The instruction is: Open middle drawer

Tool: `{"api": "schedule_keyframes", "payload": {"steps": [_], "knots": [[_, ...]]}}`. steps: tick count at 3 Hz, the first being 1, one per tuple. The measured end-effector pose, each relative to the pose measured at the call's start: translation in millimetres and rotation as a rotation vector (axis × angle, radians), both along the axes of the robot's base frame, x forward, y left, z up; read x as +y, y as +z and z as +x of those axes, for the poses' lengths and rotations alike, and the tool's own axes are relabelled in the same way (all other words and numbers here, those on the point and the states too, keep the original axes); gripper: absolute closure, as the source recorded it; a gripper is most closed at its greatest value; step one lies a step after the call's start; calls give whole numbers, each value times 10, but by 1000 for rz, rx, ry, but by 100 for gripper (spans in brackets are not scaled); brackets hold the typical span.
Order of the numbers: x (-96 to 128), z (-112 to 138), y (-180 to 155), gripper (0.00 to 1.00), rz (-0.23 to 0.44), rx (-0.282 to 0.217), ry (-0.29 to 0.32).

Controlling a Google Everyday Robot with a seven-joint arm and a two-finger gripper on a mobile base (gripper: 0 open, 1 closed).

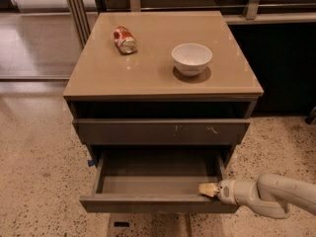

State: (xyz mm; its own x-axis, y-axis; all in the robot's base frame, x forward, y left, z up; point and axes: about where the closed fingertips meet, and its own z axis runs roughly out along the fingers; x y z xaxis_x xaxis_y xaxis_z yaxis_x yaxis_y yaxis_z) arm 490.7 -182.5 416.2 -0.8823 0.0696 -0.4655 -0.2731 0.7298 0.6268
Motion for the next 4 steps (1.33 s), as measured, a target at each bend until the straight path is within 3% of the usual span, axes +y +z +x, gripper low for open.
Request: {"api": "schedule_keyframes", "payload": {"steps": [3, 4], "knots": [[24, -87, -23, 100, 19, 15, -3], [80, -189, 60, 100, 28, -60, -2]]}}
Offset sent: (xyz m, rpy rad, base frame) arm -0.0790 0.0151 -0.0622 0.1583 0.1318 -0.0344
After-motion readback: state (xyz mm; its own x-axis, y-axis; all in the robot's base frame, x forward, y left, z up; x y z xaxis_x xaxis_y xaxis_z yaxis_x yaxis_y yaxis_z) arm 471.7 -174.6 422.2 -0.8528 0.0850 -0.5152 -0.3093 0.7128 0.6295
